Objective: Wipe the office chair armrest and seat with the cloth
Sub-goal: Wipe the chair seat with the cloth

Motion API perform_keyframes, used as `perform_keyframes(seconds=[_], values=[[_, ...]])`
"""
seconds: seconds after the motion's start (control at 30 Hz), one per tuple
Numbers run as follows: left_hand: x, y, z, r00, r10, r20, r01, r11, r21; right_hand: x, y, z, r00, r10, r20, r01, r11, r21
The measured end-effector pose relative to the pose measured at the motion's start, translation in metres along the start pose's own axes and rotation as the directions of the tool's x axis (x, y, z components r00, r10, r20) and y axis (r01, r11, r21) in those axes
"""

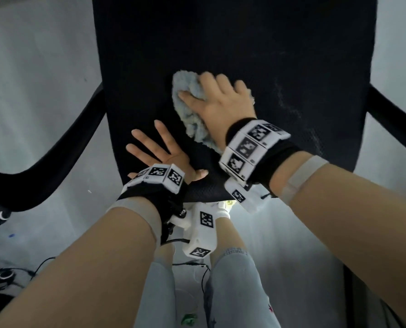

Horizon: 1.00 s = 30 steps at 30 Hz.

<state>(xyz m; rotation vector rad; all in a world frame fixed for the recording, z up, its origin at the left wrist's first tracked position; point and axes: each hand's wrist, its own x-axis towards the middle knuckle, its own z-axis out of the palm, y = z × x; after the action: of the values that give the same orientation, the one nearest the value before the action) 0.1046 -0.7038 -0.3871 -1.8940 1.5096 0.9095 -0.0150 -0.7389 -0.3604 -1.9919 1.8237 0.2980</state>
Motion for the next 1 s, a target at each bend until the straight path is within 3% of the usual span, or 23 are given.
perform_keyframes(seconds=[0.13,0.23,0.33,0.43,0.5,0.57,0.63,0.77,0.83,0.9,1.0], values=[[-0.005,0.005,-0.006,0.998,-0.059,0.029,0.059,0.998,-0.004,-0.048,0.061,0.005,0.963,0.248,0.104,-0.251,0.968,0.016],[-0.011,0.014,-0.022,0.979,-0.148,0.137,0.151,0.988,-0.018,-0.08,0.1,0.005,0.87,0.476,0.127,-0.487,0.869,0.08],[-0.017,0.032,-0.035,0.983,-0.107,0.152,0.132,0.978,-0.163,-0.091,0.109,0.012,0.825,0.557,0.098,-0.565,0.818,0.11],[-0.014,0.06,-0.034,0.994,0.09,0.067,-0.08,0.987,-0.14,-0.089,0.098,0.015,0.824,0.561,0.084,-0.567,0.813,0.133],[-0.01,0.077,-0.03,0.988,0.136,0.076,-0.133,0.99,-0.048,-0.087,0.091,0.015,0.868,0.48,0.127,-0.495,0.855,0.153],[-0.004,0.085,-0.024,0.989,0.117,0.088,-0.117,0.993,-0.002,-0.076,0.085,0.017,0.917,0.368,0.155,-0.389,0.911,0.137],[0.002,0.085,-0.019,0.992,0.117,0.053,-0.117,0.993,0.005,-0.048,0.086,0.013,0.939,0.329,0.099,-0.34,0.934,0.114],[0.001,0.09,-0.005,0.994,0.042,-0.101,-0.044,0.999,-0.018,0.027,0.099,-0.015,0.913,0.407,-0.038,-0.39,0.895,0.214],[-0.007,0.1,-0.004,0.982,-0.027,-0.187,0.001,0.991,-0.137,0.042,0.101,-0.025,0.895,0.444,-0.052,-0.415,0.868,0.272],[-0.008,0.103,-0.007,0.986,-0.018,-0.166,-0.014,0.982,-0.188,0.029,0.094,-0.021,0.878,0.473,-0.066,-0.438,0.853,0.282],[0.0,0.097,-0.011,0.999,0.021,-0.037,-0.023,0.999,-0.041,-0.032,0.073,0.006,0.921,0.378,0.091,-0.388,0.9,0.197]])
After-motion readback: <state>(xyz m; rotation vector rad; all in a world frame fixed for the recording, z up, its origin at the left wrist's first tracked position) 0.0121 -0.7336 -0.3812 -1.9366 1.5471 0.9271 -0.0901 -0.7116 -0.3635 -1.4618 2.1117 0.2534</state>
